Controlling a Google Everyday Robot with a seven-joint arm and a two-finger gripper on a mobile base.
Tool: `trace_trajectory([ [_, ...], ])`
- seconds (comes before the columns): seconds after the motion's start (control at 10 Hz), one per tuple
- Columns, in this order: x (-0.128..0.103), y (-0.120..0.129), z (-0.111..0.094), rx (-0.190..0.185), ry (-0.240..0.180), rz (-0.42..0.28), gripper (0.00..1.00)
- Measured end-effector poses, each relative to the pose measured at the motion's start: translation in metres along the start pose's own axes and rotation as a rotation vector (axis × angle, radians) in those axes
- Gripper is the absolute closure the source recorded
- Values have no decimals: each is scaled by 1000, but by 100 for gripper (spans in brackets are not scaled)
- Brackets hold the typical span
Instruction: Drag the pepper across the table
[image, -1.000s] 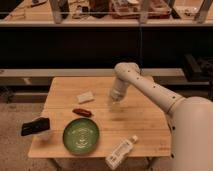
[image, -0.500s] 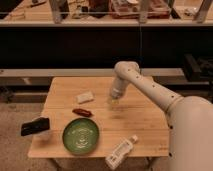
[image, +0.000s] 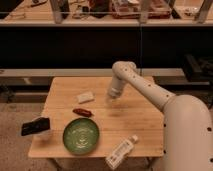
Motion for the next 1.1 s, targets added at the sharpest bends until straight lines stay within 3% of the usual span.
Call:
trace_trajectory([
  [0.3, -6, 1, 12, -9, 9, -19, 55],
  [0.6, -18, -14, 14, -21, 2, -27, 55],
  [1.1, -17, -8, 12, -41, 5, -31, 55],
])
